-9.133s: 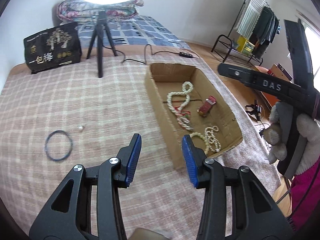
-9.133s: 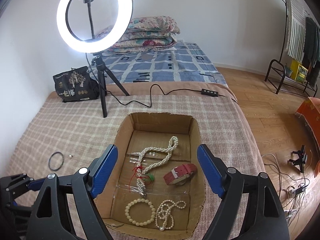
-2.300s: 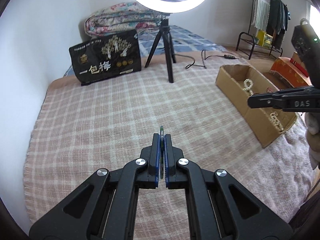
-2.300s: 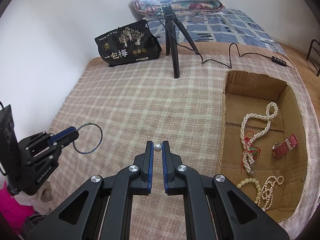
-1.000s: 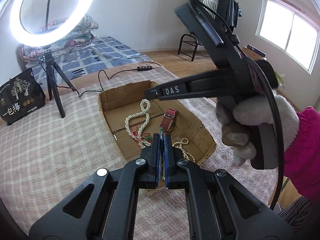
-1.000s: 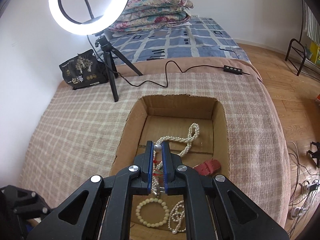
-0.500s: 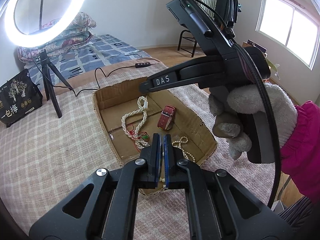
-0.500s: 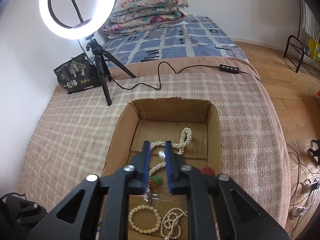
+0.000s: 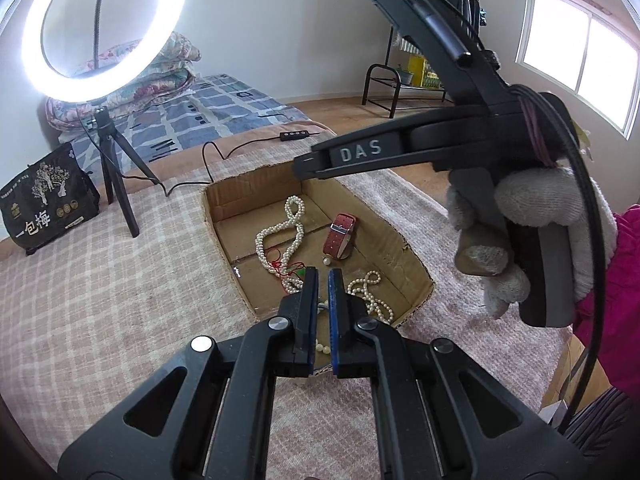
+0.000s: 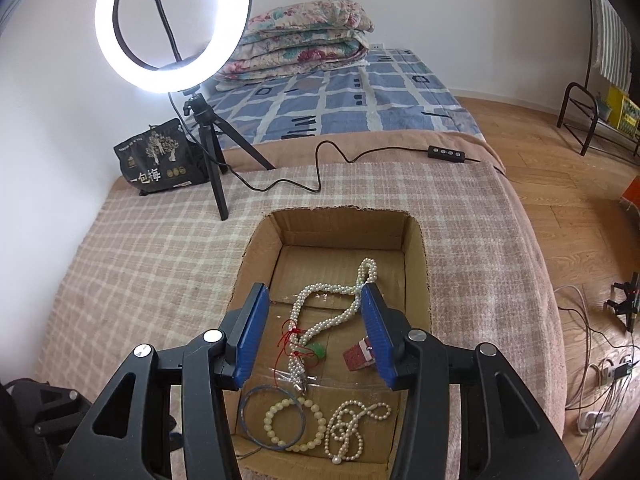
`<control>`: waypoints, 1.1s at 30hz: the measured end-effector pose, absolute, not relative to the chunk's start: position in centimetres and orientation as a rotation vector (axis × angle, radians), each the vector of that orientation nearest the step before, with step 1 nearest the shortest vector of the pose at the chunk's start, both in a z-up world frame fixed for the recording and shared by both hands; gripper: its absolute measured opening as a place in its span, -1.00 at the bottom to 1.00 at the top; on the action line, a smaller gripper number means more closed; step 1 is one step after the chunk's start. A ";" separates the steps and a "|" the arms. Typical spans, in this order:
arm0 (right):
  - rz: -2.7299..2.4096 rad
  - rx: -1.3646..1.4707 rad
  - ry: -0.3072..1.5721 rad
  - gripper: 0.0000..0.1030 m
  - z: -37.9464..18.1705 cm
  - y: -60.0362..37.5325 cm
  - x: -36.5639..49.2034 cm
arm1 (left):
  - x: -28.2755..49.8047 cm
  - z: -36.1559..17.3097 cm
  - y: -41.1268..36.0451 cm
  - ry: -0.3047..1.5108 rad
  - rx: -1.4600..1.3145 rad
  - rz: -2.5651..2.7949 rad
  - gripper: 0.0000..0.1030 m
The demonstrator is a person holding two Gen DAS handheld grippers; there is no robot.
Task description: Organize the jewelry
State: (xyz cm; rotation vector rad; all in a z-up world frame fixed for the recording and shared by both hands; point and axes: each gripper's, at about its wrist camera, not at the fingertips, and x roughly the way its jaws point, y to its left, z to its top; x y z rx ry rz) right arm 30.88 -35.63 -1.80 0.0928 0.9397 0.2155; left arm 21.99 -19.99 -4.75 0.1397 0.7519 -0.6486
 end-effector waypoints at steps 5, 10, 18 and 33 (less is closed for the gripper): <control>0.195 0.059 0.908 -0.10 0.4 -34.8 28.9 | 20.9 -3.4 -18.6 0.726 0.138 -0.638 -0.96; 0.170 0.014 0.868 0.05 2.7 -33.5 26.6 | 19.5 -1.9 -16.6 0.697 0.135 -0.619 -0.95; 0.132 -0.016 0.806 0.17 5.3 -31.4 22.3 | 16.9 0.4 -12.6 0.635 0.124 -0.560 0.01; 0.065 -0.035 0.711 0.48 5.4 -28.3 16.1 | 14.1 1.8 -8.5 0.590 0.130 -0.479 0.60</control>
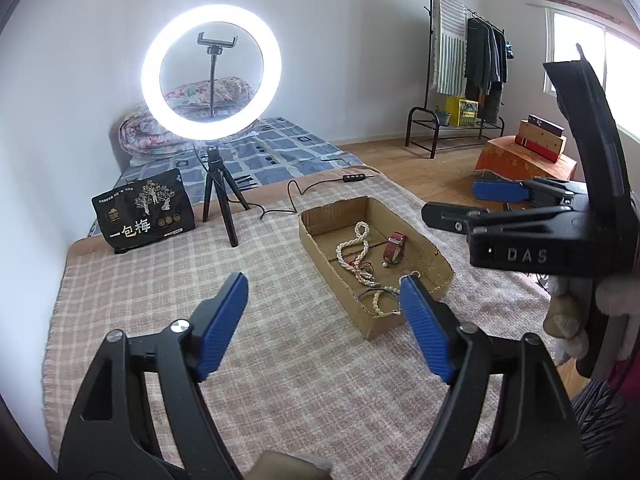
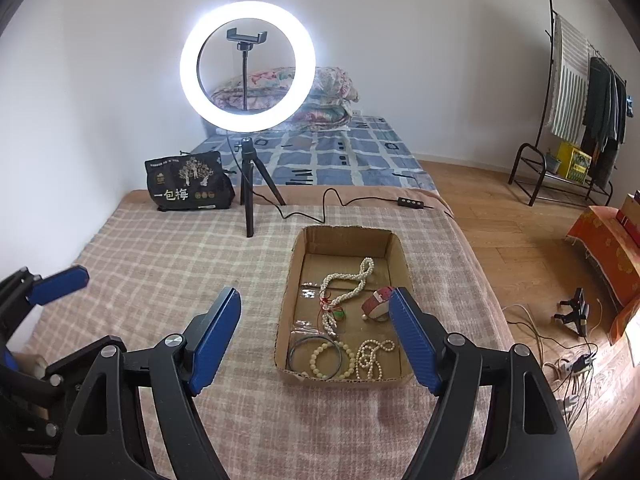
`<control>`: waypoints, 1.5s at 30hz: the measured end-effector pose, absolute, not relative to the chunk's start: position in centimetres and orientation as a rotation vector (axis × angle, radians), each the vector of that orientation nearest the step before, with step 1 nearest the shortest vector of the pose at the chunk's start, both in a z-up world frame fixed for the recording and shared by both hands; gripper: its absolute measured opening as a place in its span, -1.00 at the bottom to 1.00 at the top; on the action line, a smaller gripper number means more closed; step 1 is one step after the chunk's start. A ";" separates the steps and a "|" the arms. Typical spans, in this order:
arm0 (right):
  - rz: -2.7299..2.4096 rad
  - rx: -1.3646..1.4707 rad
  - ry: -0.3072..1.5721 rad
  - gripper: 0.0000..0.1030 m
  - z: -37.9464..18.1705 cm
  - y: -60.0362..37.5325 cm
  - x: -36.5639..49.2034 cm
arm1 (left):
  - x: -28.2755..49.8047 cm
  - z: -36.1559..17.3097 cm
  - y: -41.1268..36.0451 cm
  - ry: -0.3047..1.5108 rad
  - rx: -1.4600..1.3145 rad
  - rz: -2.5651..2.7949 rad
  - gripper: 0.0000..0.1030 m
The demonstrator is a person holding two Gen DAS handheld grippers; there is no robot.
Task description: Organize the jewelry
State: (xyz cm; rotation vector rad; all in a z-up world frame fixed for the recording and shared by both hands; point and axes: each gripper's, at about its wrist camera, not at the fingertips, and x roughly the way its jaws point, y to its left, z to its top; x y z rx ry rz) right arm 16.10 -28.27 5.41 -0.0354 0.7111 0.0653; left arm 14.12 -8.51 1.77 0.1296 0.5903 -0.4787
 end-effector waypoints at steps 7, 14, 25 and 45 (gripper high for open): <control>0.034 -0.079 0.671 0.52 4.7 -27.2 15.5 | 13.8 1.3 -8.3 0.598 0.153 -0.426 0.85; -0.007 -0.031 0.674 0.55 4.3 -28.6 15.7 | 14.2 0.7 -8.1 0.636 0.157 -0.376 0.89; -0.017 -0.017 0.685 0.55 3.9 -29.1 15.9 | 14.4 0.7 -7.7 0.638 0.148 -0.352 0.90; -0.012 -0.039 0.682 0.55 3.8 -28.7 16.0 | 14.4 0.8 -7.6 0.638 0.142 -0.351 0.90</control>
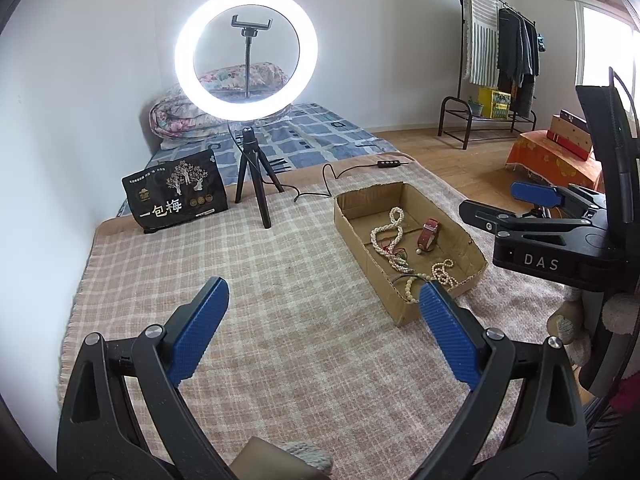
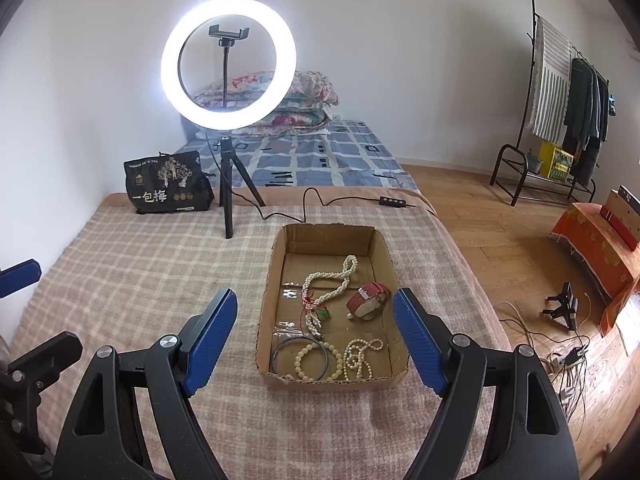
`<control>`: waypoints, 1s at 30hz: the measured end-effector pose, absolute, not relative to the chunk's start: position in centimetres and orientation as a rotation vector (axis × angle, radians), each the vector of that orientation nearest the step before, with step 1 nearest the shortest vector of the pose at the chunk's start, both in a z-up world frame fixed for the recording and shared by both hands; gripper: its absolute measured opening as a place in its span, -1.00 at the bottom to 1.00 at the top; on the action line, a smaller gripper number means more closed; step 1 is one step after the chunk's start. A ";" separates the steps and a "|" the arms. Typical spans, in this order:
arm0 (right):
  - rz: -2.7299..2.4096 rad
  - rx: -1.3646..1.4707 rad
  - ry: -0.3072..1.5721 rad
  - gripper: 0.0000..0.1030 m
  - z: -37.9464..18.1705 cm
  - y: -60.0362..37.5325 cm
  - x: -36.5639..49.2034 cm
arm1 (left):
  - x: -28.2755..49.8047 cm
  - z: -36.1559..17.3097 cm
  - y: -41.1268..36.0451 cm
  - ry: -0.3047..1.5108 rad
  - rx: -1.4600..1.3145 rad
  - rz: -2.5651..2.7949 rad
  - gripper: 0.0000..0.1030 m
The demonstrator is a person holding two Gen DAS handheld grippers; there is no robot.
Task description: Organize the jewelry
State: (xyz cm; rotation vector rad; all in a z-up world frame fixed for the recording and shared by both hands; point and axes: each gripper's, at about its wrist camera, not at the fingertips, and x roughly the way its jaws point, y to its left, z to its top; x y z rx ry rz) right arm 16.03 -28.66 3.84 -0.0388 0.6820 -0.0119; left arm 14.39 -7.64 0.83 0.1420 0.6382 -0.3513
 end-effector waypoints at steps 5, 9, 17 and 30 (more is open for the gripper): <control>-0.015 -0.044 0.685 0.55 3.7 -28.6 16.0 | 14.4 0.8 -7.6 0.636 0.142 -0.350 0.90; -0.015 -0.049 0.688 0.55 3.6 -28.6 16.0 | 14.4 0.8 -7.7 0.638 0.141 -0.350 0.90; -0.016 -0.053 0.688 0.55 3.6 -28.6 15.9 | 14.3 0.9 -7.6 0.638 0.141 -0.349 0.90; -0.015 -0.064 0.692 0.55 3.4 -28.6 15.8 | 14.6 1.0 -7.4 0.647 0.142 -0.342 0.90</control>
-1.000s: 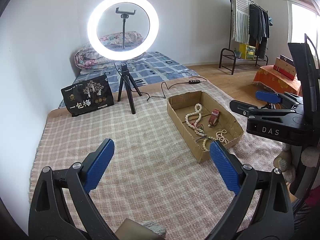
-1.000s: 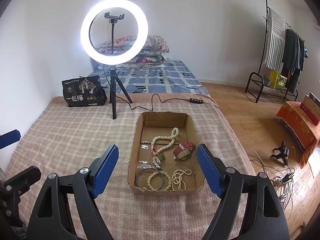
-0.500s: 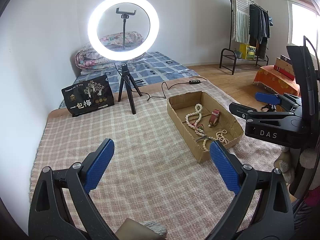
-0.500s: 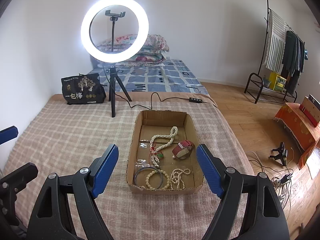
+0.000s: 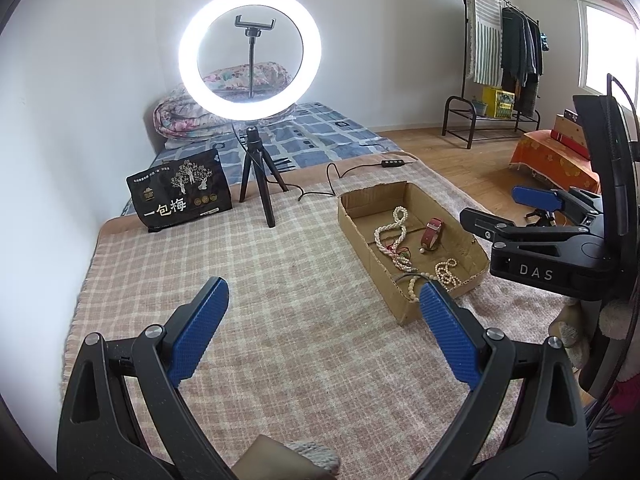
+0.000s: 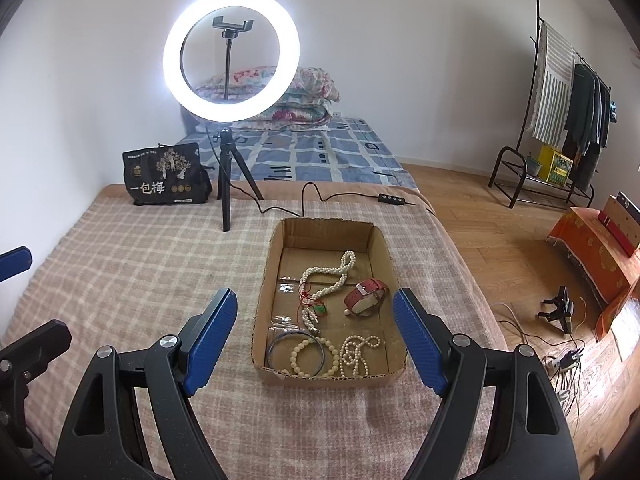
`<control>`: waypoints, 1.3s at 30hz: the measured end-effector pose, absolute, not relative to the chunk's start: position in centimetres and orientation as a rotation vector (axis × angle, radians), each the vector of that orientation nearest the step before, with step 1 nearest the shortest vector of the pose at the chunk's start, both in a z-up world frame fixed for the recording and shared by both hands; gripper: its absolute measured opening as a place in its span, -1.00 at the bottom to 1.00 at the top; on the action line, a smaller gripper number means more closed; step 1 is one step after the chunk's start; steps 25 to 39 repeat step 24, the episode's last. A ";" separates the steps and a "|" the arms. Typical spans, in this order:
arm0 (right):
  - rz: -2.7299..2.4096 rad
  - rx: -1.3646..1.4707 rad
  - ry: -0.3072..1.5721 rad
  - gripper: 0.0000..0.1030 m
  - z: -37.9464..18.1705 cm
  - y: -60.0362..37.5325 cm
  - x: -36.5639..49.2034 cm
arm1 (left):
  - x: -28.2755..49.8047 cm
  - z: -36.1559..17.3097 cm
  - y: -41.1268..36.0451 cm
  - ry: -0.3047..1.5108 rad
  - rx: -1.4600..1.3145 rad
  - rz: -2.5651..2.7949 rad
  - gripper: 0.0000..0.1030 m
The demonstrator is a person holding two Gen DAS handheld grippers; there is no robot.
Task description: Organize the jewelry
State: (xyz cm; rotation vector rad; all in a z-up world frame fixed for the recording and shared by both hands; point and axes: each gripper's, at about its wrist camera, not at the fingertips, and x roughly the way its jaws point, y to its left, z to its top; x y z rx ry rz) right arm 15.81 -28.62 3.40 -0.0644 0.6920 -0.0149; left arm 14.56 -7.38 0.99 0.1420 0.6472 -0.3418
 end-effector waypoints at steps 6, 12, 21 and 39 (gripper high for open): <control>-0.015 -0.068 0.694 0.55 3.3 -28.6 15.9 | 14.6 1.0 -7.3 0.651 0.143 -0.334 0.90; -0.010 -0.084 0.699 0.55 3.0 -28.4 15.9 | 14.4 1.0 -7.4 0.641 0.148 -0.322 0.90; -0.010 -0.092 0.703 0.55 3.0 -28.5 15.9 | 14.3 0.9 -7.3 0.624 0.146 -0.305 0.90; -0.011 -0.090 0.705 0.55 3.0 -28.7 16.0 | 14.4 0.9 -7.1 0.632 0.135 -0.295 0.90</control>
